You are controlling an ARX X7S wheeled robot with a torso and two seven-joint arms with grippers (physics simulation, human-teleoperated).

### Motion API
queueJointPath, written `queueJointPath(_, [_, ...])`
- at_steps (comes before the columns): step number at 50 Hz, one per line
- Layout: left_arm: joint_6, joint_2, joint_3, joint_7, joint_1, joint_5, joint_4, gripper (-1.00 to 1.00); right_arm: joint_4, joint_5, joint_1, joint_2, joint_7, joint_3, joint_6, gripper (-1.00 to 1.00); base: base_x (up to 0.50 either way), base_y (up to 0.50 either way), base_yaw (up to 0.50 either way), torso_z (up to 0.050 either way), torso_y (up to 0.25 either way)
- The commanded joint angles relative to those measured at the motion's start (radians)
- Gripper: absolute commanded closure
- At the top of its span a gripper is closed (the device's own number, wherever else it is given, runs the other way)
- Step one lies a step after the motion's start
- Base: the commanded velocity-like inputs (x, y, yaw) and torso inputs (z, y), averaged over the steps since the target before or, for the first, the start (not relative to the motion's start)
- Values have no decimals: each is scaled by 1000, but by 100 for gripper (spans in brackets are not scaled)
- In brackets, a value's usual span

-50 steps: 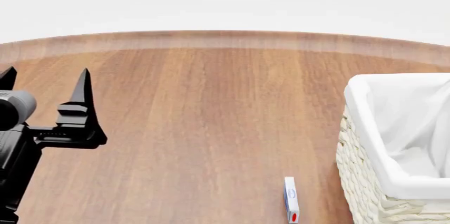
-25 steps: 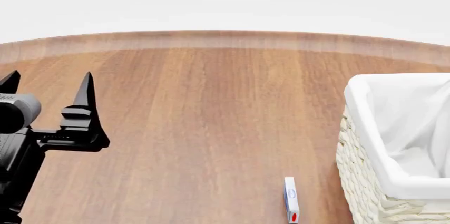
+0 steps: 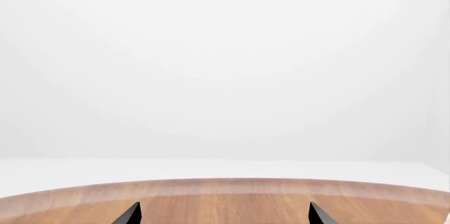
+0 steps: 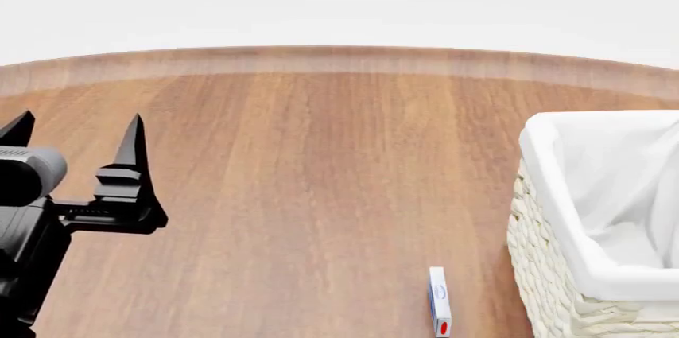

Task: Pick up the alphabet soup and the cream cheese box, and put them in the basket.

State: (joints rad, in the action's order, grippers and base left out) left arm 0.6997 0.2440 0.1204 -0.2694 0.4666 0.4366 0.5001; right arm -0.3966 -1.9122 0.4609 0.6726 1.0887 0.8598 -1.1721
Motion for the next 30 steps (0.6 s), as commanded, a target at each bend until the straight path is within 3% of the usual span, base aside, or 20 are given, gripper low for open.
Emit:
queueJointPath(1, [-6, 3, 4, -2, -1, 3, -6, -100, 46, 94, -41, -24, -72, -56, -10, -100, 0, 0, 0, 0, 0])
queueJointPath(30, [-22, 13, 19, -7, -8, 9, -10, -100, 113, 250, -71, -61, -213, -137, 7, -100, 0, 0, 0, 0, 0])
